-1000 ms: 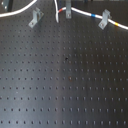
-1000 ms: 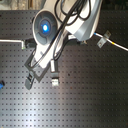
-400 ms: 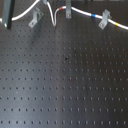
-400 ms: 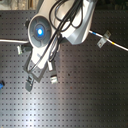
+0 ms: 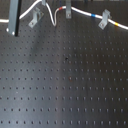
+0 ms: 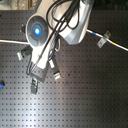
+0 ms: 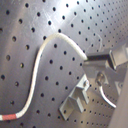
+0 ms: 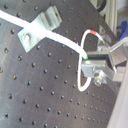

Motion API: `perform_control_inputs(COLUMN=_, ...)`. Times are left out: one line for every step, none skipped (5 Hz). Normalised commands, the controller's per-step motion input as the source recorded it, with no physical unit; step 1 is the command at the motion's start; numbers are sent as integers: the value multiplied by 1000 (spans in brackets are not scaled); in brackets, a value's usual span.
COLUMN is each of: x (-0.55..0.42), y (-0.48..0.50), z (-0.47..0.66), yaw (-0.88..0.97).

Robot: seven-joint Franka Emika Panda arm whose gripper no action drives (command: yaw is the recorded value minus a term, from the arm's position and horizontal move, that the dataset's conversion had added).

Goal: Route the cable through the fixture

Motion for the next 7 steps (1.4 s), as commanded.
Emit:
perform_control_inputs(x=-302, y=-187, z=278, yaw=-248)
perform_control_inputs(x=-387, y=-273, z=355, yaw=0)
perform_control_inputs(x=-436, y=-180, z=296, yaw=20)
perform_control_inputs(x=-457, y=68, z=139, yaw=211)
perform_control_inputs(x=-400, y=150, z=103, yaw=411)
perform_control_inputs(x=-341, y=144, z=242, yaw=294)
perform_control_inputs(x=-223, y=-80, z=357, yaw=0)
